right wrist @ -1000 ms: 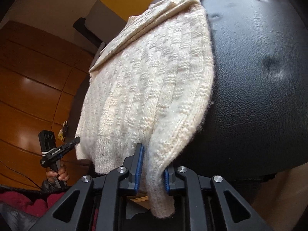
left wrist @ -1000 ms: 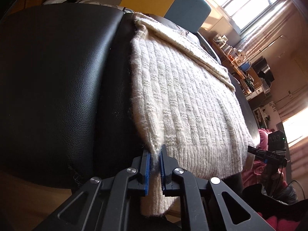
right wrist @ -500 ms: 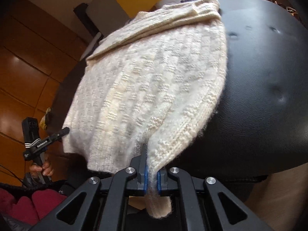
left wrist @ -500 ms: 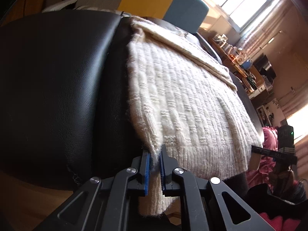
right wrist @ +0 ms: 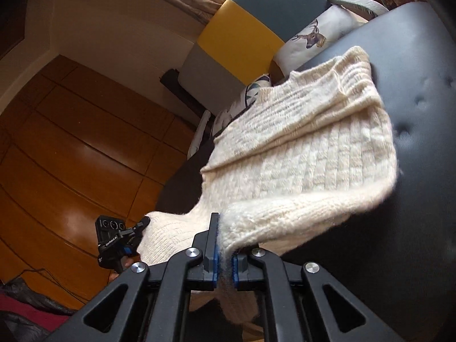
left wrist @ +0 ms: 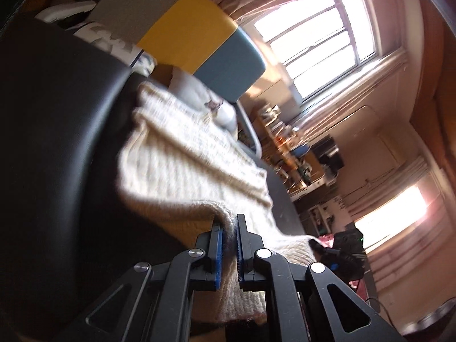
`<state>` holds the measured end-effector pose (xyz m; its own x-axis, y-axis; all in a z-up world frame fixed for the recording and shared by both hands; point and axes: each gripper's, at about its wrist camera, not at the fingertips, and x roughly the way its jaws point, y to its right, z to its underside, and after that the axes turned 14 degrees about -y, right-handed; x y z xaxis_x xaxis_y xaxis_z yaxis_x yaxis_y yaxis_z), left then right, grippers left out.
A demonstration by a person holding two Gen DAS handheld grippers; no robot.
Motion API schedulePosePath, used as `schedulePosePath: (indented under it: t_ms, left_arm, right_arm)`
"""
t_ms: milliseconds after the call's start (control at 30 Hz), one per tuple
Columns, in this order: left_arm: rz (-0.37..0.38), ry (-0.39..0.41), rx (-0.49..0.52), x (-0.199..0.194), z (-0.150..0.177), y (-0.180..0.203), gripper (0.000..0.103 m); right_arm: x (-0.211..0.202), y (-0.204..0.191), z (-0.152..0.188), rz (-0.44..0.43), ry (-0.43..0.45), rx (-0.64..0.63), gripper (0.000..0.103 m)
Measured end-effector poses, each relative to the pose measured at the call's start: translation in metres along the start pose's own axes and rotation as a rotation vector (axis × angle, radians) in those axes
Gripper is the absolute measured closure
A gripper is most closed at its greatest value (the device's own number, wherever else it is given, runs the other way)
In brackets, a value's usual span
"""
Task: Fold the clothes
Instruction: 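Fold the held hem toward the collar with both grippers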
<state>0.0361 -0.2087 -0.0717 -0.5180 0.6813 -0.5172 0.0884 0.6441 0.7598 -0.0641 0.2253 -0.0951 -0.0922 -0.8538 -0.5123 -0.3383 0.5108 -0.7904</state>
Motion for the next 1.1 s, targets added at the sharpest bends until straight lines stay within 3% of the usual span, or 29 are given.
schedulePosePath:
  t_ms: [300,500,700,933,1033,1067,1100]
  left_arm:
    - [0.045,0.066,0.027,0.036,-0.128,0.004,0.095]
    - [-0.014,0.060,-0.035,0.092,-0.203,-0.033,0.096]
    - [-0.107,0.021,-0.149,0.138,-0.229,-0.089,0.097]
    - [-0.039,0.083,-0.156,0.122,-0.230,-0.096,0.097]
    - [-0.016,0.066,-0.254,0.133,-0.242,-0.112,0.097]
    - [-0.003,0.055,-0.303,0.140,-0.247,-0.121,0.096]
    - [-0.006,0.048,-0.344,0.145,-0.249,-0.128,0.096]
  right_arm:
    - [-0.009,0.018,-0.114,0.031,0.121,0.007,0.098]
    - [0.013,0.086,-0.189,0.095,0.140,0.170,0.098]
    - [0.039,0.133,-0.216,0.172,0.093,0.261,0.098]
    - [0.021,0.110,-0.222,0.097,0.128,0.191,0.098]
    - [0.025,0.128,-0.236,0.056,0.137,0.298,0.088]
    - [0.029,0.139,-0.240,0.041,0.132,0.355,0.074]
    - [0.033,0.151,-0.244,0.027,0.127,0.411,0.074]
